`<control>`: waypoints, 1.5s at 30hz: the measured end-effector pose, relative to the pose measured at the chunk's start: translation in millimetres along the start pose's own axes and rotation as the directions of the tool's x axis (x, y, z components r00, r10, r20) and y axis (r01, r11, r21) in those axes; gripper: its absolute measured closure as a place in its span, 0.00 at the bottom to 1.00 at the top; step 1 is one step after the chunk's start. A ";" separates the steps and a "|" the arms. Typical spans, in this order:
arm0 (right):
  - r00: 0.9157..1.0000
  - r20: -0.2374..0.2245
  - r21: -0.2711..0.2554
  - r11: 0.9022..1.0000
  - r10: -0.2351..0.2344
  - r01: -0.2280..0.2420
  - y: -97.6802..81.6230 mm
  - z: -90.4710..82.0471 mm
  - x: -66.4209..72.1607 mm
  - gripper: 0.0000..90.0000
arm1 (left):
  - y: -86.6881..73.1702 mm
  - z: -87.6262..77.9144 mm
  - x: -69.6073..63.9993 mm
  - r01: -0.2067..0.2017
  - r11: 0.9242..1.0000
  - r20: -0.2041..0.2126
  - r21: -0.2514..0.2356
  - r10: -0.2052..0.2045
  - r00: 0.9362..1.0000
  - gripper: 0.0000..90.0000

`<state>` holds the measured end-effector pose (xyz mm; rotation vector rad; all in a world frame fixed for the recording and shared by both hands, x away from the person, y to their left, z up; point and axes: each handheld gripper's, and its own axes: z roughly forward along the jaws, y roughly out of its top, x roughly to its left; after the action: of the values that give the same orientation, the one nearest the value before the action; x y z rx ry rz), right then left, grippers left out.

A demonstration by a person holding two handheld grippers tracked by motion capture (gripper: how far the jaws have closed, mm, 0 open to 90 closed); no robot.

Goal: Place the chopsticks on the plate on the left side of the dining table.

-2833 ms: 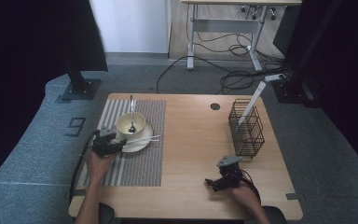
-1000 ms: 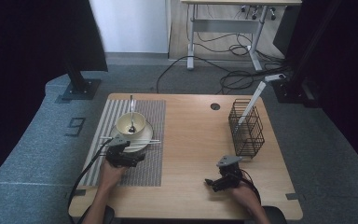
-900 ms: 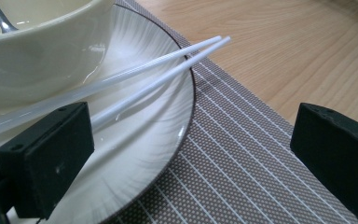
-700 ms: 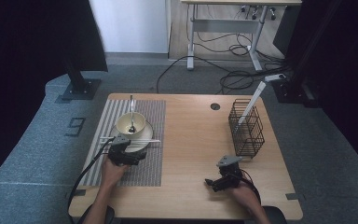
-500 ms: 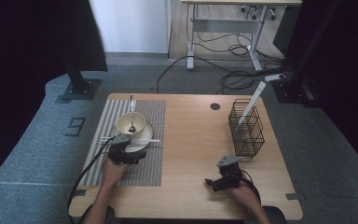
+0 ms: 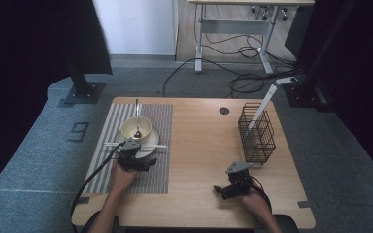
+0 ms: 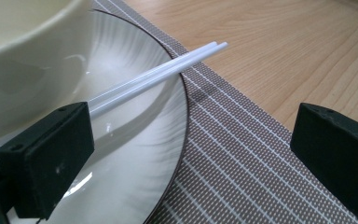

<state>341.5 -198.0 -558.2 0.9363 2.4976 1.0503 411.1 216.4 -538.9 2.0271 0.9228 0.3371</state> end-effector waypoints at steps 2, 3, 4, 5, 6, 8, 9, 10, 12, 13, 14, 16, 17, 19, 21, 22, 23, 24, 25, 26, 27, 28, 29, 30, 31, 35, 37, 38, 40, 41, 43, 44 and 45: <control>1.000 0.000 0.000 1.000 0.000 0.000 0.0 0.0 0.0 0.00 | 0.6 2.2 -0.8 -0.001 1.000 0.002 0.002 0.001 1.000 0.00; 1.000 0.000 0.000 1.000 0.000 0.000 0.0 0.0 0.0 0.00 | 1.3 3.3 -1.2 -0.004 1.000 0.000 0.004 0.004 1.000 0.00; 1.000 0.000 0.000 1.000 0.000 0.000 0.0 0.0 0.0 0.00 | 1.7 3.7 -1.3 -0.005 1.000 -0.003 0.005 0.005 1.000 0.00; 1.000 0.000 0.000 1.000 0.000 0.000 0.0 0.0 0.0 0.00 | 1.9 4.0 -1.2 -0.004 1.000 -0.006 0.002 0.004 1.000 0.00; 1.000 0.000 0.000 1.000 0.000 0.000 0.0 0.0 0.0 0.00 | 2.1 4.1 -1.1 -0.001 1.000 -0.006 -0.001 0.001 1.000 0.00; 1.000 0.000 0.000 1.000 0.000 0.000 0.0 0.0 0.0 0.00 | 2.5 4.6 -0.4 0.002 1.000 -0.005 -0.002 -0.002 1.000 0.00; 1.000 0.000 0.000 1.000 0.000 0.000 0.0 0.0 0.0 0.00 | 2.6 4.8 -0.4 0.003 1.000 -0.007 -0.002 -0.003 1.000 0.00; 1.000 0.000 0.000 1.000 0.000 0.000 0.0 0.0 0.0 0.00 | 2.8 5.2 -0.4 0.004 1.000 -0.007 -0.003 -0.004 1.000 0.00; 1.000 0.000 0.000 1.000 0.000 0.000 0.0 0.0 0.0 0.00 | 3.1 5.6 -0.5 0.004 1.000 -0.007 -0.003 -0.004 1.000 0.00; 1.000 0.000 0.000 1.000 0.000 0.000 0.0 0.0 0.0 0.00 | 3.2 5.8 -0.6 0.005 1.000 -0.008 -0.003 -0.005 1.000 0.00; 1.000 0.000 0.000 1.000 0.000 0.000 0.0 0.0 0.0 0.00 | 3.4 6.1 -0.8 0.005 1.000 -0.008 -0.002 -0.005 1.000 0.00; 1.000 0.000 0.000 1.000 0.000 0.000 0.0 0.0 0.0 0.00 | 3.5 6.5 -1.1 0.004 1.000 -0.007 -0.002 -0.004 1.000 0.00; 1.000 0.000 0.000 1.000 0.000 0.000 0.0 0.0 0.0 0.00 | 3.6 6.6 -1.2 0.003 1.000 -0.008 -0.002 -0.003 1.000 0.00; 1.000 0.000 0.000 1.000 0.000 0.000 0.0 0.0 0.0 0.00 | 3.6 6.7 -1.2 0.003 1.000 -0.005 -0.001 -0.003 1.000 0.00; 1.000 0.000 0.000 1.000 0.000 0.000 0.0 0.0 0.0 0.00 | 3.6 6.5 -1.2 0.003 1.000 -0.006 0.000 -0.003 1.000 0.00; 1.000 0.000 0.000 1.000 0.000 0.000 0.0 0.0 0.0 0.00 | 3.8 6.0 -1.2 0.002 1.000 -0.007 0.001 -0.002 1.000 0.00; 1.000 0.000 0.000 1.000 0.000 0.000 0.0 0.0 0.0 0.00 | 4.0 5.3 -1.2 0.001 1.000 -0.007 0.001 -0.001 1.000 0.00; 1.000 0.000 0.000 1.000 0.000 0.000 0.0 0.0 0.0 0.00 | 4.0 4.6 -1.1 0.001 1.000 -0.008 0.001 -0.001 1.000 0.00; 1.000 0.000 0.000 1.000 0.000 0.000 0.0 0.0 0.0 0.00 | 3.9 3.1 -0.8 0.003 1.000 -0.008 -0.003 -0.003 1.000 0.00; 1.000 0.000 0.000 1.000 0.000 0.000 0.0 0.0 0.0 0.00 | 3.5 1.5 -0.4 0.007 1.000 -0.008 -0.007 -0.007 1.000 0.00; 1.000 0.000 0.000 1.000 0.000 0.000 0.0 0.0 0.0 0.00 | 2.9 -0.3 0.3 0.011 1.000 -0.010 -0.011 -0.011 1.000 0.00; 1.000 0.000 0.000 1.000 -0.001 0.001 0.0 0.0 -0.1 0.00 | 2.1 -2.3 1.1 0.016 1.000 -0.013 -0.014 -0.016 1.000 0.00; 1.000 0.000 0.000 1.000 0.000 0.000 0.0 0.0 0.0 0.00 | 1.3 -4.4 2.3 0.020 1.000 -0.017 -0.014 -0.020 1.000 0.00; 1.000 0.000 0.000 1.000 0.000 0.000 0.0 0.0 0.0 0.00 | 0.5 -5.9 3.2 0.023 1.000 -0.021 -0.016 -0.023 1.000 0.00; 1.000 0.000 0.000 1.000 0.000 0.000 0.0 0.0 0.0 0.00 | -0.4 -8.0 4.3 0.028 0.999 -0.026 -0.018 -0.029 0.999 0.00; 1.000 0.000 0.000 1.000 -0.001 0.001 0.0 -0.1 -0.1 0.00 | -4.4 -16.1 9.3 0.051 0.998 -0.043 -0.038 -0.053 0.998 0.00; 1.000 0.000 0.000 1.000 0.000 0.000 0.0 0.0 0.0 0.00 | -5.3 -18.7 10.3 0.051 0.998 -0.054 -0.034 -0.053 0.997 0.00; 1.000 0.000 0.000 1.000 0.000 0.000 0.0 0.0 0.0 0.00 | -6.1 -20.4 10.6 0.048 0.998 -0.063 -0.032 -0.050 0.997 0.00; 1.000 0.000 0.000 1.000 0.001 -0.001 0.0 0.0 0.1 0.00 | -7.0 -23.1 11.2 0.042 0.999 -0.078 -0.023 -0.044 0.996 0.00; 1.000 0.000 0.000 1.000 0.000 0.000 0.0 0.0 0.0 0.00 | -7.4 -24.1 11.3 0.041 0.999 -0.084 -0.024 -0.043 0.996 0.00; 1.000 0.000 0.000 1.000 0.001 -0.001 0.0 0.0 0.1 0.00 | -8.4 -27.5 12.9 0.049 0.998 -0.087 -0.029 -0.051 0.995 0.00; 1.000 0.000 0.000 1.000 0.000 0.000 0.0 0.0 0.1 0.00 | -9.2 -29.9 14.1 0.054 0.998 -0.091 -0.035 -0.057 0.994 0.00; 1.000 -0.001 0.001 1.000 -0.002 0.002 0.0 -0.1 0.0 0.00 | -10.0 -31.7 15.1 0.056 0.998 -0.095 -0.040 -0.060 0.994 0.00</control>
<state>341.5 -198.0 -558.1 0.9340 2.4994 1.0500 399.6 249.8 -529.6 1.9600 1.0255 0.4202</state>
